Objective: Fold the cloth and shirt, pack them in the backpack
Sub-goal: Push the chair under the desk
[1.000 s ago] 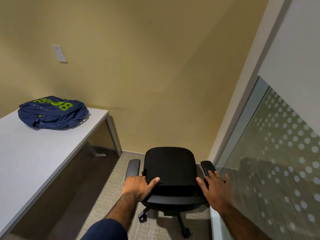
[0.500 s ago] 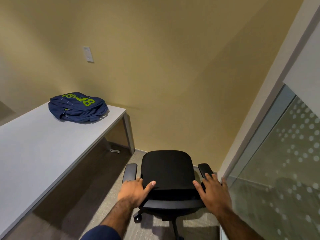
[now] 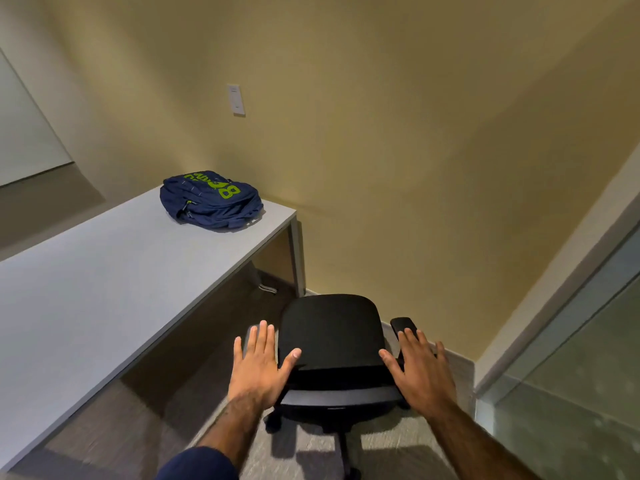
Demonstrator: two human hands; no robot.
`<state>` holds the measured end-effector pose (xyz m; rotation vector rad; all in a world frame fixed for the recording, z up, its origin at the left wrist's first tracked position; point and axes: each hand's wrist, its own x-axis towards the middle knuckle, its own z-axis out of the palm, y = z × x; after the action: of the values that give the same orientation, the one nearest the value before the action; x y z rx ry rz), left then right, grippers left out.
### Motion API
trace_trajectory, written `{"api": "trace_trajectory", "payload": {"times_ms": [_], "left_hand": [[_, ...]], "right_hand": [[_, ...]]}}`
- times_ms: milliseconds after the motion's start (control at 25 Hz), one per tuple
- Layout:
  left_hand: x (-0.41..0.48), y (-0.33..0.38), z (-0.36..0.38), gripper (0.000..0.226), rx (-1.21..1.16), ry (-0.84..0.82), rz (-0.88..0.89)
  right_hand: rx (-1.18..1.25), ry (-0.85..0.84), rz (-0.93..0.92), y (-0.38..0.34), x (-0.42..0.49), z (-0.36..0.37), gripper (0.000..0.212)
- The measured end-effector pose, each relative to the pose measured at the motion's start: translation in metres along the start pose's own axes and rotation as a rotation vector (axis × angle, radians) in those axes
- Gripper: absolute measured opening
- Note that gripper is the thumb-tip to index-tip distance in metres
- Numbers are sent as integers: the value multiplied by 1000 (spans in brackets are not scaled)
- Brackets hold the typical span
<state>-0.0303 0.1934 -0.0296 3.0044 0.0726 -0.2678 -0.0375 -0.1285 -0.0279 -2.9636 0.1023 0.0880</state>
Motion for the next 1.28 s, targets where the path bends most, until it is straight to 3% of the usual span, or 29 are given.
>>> {"api": "trace_trajectory", "payload": {"times_ms": [720, 960, 1280], "left_hand": [[44, -63, -10, 96, -73, 61, -224], [71, -80, -21, 98, -119, 91, -272], [104, -106, -34, 103, -140, 99, -339]], "right_hand": [[-41, -31, -230, -76, 110, 14, 90], [-80, -26, -279, -104, 163, 18, 111], [-76, -52, -351, -144, 216, 21, 109]]}}
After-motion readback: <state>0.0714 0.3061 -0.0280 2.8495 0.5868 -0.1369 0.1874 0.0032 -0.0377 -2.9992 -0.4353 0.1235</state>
